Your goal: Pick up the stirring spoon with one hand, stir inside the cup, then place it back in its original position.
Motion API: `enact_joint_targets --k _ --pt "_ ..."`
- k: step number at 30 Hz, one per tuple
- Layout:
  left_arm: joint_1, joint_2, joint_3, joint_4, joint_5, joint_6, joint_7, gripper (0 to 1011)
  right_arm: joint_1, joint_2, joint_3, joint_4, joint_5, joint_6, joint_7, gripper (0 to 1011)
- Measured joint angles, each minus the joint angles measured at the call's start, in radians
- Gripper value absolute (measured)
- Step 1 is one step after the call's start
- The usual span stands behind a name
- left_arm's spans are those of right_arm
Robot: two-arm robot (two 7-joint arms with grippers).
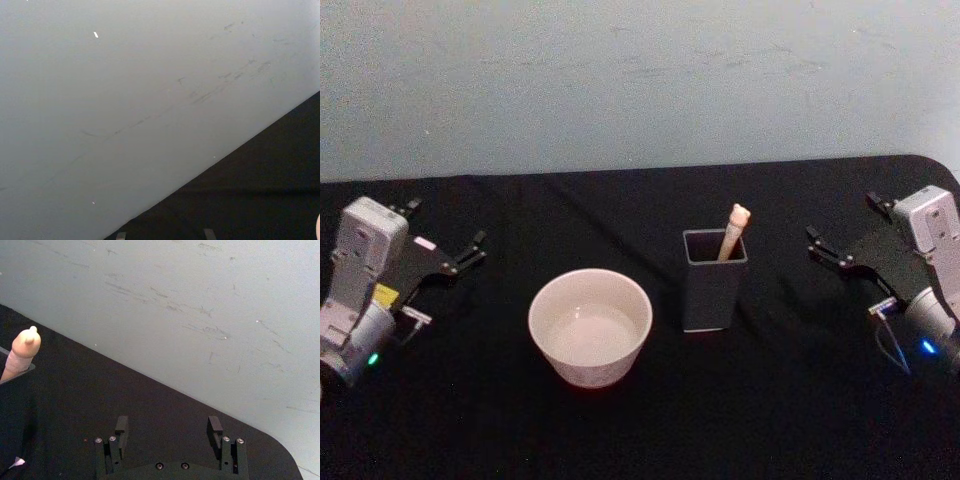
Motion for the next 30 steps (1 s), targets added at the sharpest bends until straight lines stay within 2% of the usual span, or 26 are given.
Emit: enact_joint_targets --k 30 --pt "0.000 0.000 0.000 0.000 0.000 0.000 0.000 1001 0.000 0.000 0.000 0.000 0.000 0.000 0.000 1002"
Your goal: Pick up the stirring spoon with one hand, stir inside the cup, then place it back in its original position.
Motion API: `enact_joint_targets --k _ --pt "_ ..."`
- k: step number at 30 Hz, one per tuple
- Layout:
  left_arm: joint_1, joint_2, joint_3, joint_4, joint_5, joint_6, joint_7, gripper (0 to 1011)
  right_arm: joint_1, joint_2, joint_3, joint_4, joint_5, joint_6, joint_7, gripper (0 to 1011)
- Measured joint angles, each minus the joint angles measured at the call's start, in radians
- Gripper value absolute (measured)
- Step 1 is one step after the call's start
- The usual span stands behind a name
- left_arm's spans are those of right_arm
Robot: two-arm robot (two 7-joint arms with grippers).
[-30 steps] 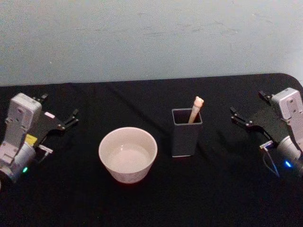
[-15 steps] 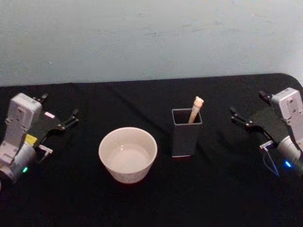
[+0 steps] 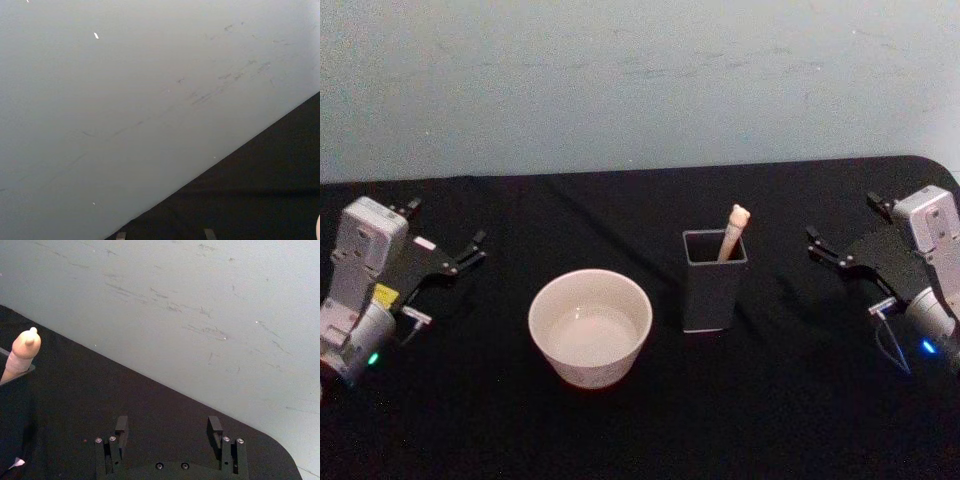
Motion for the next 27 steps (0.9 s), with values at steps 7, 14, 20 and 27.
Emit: enact_joint_targets --k 7,14,20,27 --pt "0.000 0.000 0.000 0.000 0.000 0.000 0.000 1001 0.000 0.000 0.000 0.000 0.000 0.000 0.000 1002" --pt "0.000 0.000 0.000 0.000 0.000 0.000 0.000 1001 0.000 0.000 0.000 0.000 0.000 0.000 0.000 1003" --pt "0.000 0.000 0.000 0.000 0.000 0.000 0.000 1001 0.000 0.000 0.000 0.000 0.000 0.000 0.000 1003" --pt "0.000 0.000 0.000 0.000 0.000 0.000 0.000 1001 0.000 0.000 0.000 0.000 0.000 0.000 0.000 1003"
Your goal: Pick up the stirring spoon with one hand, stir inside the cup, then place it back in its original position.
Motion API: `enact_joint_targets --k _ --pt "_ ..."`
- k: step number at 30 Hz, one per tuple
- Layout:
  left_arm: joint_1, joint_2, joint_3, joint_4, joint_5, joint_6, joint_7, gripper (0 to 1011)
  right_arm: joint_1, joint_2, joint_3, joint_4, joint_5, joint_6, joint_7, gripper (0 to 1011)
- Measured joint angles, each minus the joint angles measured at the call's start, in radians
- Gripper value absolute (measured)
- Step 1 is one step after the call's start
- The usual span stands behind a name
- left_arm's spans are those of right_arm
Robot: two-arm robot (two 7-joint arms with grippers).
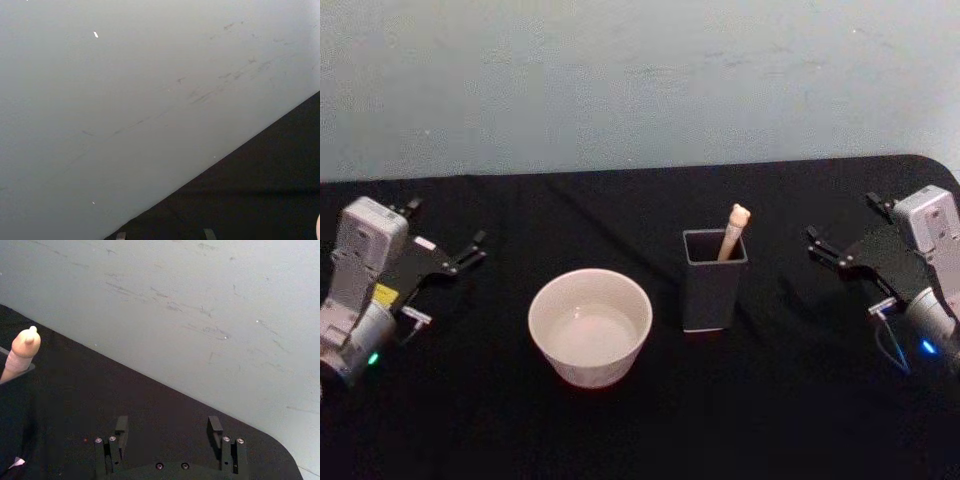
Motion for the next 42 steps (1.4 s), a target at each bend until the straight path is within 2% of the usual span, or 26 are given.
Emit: enact_joint_targets --k 14,19,21,26,27,28,29,33,34,35,38,42 --pt "0.000 0.000 0.000 0.000 0.000 0.000 0.000 1001 0.000 0.000 0.001 0.000 0.000 0.000 0.001 1002" --pt "0.000 0.000 0.000 0.000 0.000 0.000 0.000 1001 -0.012 -0.003 0.023 -0.012 0.024 -0.003 0.033 1002" --pt "0.000 0.000 0.000 0.000 0.000 0.000 0.000 1001 -0.022 -0.004 0.038 -0.027 0.053 -0.007 0.062 1002" --pt "0.000 0.000 0.000 0.000 0.000 0.000 0.000 1001 -0.057 0.002 0.078 -0.079 0.161 -0.008 0.165 1003" --pt "0.000 0.000 0.000 0.000 0.000 0.000 0.000 1001 -0.066 0.005 0.089 -0.093 0.196 -0.008 0.202 1003" --pt "0.000 0.000 0.000 0.000 0.000 0.000 0.000 1001 -0.066 0.005 0.089 -0.093 0.196 -0.008 0.202 1003" --pt "0.000 0.000 0.000 0.000 0.000 0.000 0.000 1001 -0.075 0.008 0.100 -0.105 0.237 -0.004 0.244 1002" --pt "0.000 0.000 0.000 0.000 0.000 0.000 0.000 1001 -0.095 0.022 0.120 -0.134 0.337 0.034 0.362 1002" --pt "0.000 0.000 0.000 0.000 0.000 0.000 0.000 1001 -0.095 0.022 0.120 -0.134 0.337 0.034 0.362 1002" --pt "0.000 0.000 0.000 0.000 0.000 0.000 0.000 1001 -0.100 0.025 0.126 -0.139 0.368 0.049 0.399 1002" --pt "0.000 0.000 0.000 0.000 0.000 0.000 0.000 1001 -0.108 0.027 0.135 -0.145 0.419 0.075 0.462 1002" --pt "0.000 0.000 0.000 0.000 0.000 0.000 0.000 1001 -0.104 0.014 0.139 -0.134 0.461 0.100 0.518 1002"
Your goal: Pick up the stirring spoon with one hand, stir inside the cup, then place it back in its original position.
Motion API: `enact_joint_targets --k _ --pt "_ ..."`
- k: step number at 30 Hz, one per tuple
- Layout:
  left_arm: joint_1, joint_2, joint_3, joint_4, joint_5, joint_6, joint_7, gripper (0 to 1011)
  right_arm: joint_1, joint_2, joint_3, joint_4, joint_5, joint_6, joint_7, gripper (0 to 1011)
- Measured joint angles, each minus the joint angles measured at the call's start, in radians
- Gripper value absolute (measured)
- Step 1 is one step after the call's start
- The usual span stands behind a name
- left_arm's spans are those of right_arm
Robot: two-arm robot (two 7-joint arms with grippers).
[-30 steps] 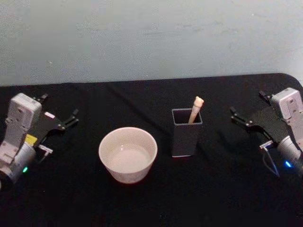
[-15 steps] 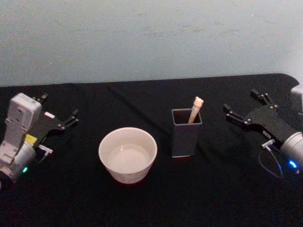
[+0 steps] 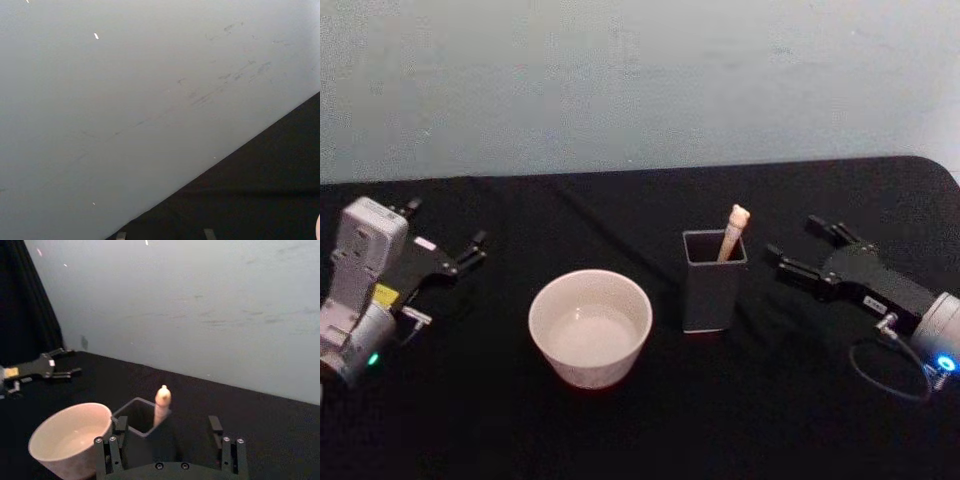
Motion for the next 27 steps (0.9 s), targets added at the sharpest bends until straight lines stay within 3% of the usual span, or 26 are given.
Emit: enact_joint_targets --k 8,17,27 --pt "0.000 0.000 0.000 0.000 0.000 0.000 0.000 1002 0.061 -0.050 -0.026 0.072 0.012 0.017 0.046 1002" --pt "0.000 0.000 0.000 0.000 0.000 0.000 0.000 1001 0.170 -0.116 -0.070 0.194 -0.024 0.000 0.087 1003" --pt "0.000 0.000 0.000 0.000 0.000 0.000 0.000 1001 0.232 -0.155 -0.096 0.272 -0.052 -0.013 0.113 1002"
